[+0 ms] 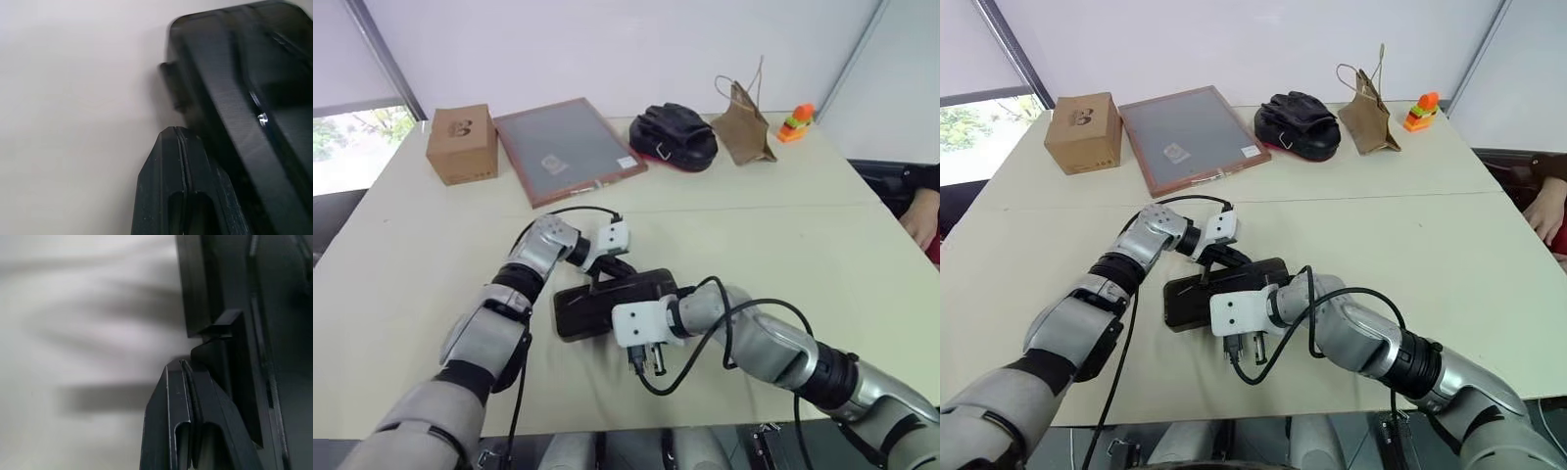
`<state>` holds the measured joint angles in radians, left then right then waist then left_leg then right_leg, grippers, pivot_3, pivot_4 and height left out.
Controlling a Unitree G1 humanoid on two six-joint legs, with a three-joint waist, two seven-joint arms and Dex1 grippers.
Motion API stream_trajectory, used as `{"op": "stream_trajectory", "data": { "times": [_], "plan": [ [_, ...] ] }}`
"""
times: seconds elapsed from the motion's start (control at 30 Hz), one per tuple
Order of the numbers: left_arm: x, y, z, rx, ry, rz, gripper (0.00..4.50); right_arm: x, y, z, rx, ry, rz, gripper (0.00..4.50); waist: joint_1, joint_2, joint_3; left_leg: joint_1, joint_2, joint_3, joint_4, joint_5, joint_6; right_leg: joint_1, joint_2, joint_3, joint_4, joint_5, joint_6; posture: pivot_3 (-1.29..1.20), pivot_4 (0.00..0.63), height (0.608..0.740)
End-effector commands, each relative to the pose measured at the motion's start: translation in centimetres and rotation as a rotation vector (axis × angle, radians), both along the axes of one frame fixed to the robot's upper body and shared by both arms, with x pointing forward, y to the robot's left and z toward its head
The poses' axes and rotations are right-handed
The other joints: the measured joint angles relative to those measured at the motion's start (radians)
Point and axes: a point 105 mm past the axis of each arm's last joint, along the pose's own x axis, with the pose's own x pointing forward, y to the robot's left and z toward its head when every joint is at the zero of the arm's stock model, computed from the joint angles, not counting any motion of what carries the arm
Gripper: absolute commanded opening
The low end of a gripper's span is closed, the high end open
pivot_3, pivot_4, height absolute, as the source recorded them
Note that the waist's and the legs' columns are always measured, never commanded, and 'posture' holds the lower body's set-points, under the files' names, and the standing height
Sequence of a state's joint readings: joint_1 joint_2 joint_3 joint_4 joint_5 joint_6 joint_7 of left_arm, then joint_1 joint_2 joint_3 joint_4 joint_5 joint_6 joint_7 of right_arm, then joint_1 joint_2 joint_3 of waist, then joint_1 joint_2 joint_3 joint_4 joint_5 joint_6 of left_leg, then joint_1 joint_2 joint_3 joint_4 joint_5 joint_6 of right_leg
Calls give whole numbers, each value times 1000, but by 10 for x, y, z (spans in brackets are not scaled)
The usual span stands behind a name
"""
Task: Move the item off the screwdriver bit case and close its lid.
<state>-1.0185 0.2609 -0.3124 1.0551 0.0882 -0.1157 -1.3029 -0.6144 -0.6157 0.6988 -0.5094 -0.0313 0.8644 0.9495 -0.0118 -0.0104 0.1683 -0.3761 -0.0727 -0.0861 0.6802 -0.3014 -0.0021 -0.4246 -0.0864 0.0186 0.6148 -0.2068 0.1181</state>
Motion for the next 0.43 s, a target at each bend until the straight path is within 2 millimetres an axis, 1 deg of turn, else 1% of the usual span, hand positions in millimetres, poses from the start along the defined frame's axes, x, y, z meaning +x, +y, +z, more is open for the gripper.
{"op": "stream_trajectory", "data": {
  "times": [0.03,0.07,0.1,0.13,0.2,0.23,0.33,0.4,0.43],
  "plan": [
    [20,24,38,-180,21,155,0,-30,-13,56,208,150,33,37,-1,-2,2,-1,0,0,0,0,0,-1,0,0,0,0,0,0,150,740],
    [27,31,52,-234,-1,196,0,-41,-21,67,249,209,51,37,-3,-3,3,-3,0,-1,0,0,0,-2,0,0,0,0,0,0,150,740],
    [31,38,62,-265,-26,226,0,-49,-28,76,292,251,63,37,-1,-4,4,-5,0,-1,0,0,0,-4,0,0,0,0,0,0,150,740],
    [34,45,70,-286,-53,247,0,-53,-34,85,345,296,56,37,0,-5,4,-7,0,-2,0,0,0,-6,1,-1,0,0,0,0,150,740],
    [38,60,85,-344,-78,303,0,-50,-50,100,444,327,8,37,1,-4,4,-11,0,-3,0,0,0,-10,0,-2,1,1,-1,0,150,740],
    [41,69,91,-377,-99,339,0,-43,-58,108,504,322,-36,37,3,-4,4,-12,0,-2,0,0,0,-11,0,-2,0,1,-1,0,150,740],
    [36,95,103,-474,-125,419,0,-3,-90,122,679,259,-272,37,2,-4,4,-13,-2,-1,0,0,0,-12,-3,-1,0,1,-1,0,150,740],
    [27,109,104,-516,-123,465,0,22,-112,121,741,177,-417,37,-1,-4,4,-13,-3,0,-1,0,0,-13,-4,0,0,1,-1,0,150,740],
    [19,117,103,-529,-137,491,0,36,-125,117,760,139,-504,37,-1,-4,4,-14,-3,0,-2,0,0,-13,-4,1,0,1,-1,0,150,740]
  ]
}}
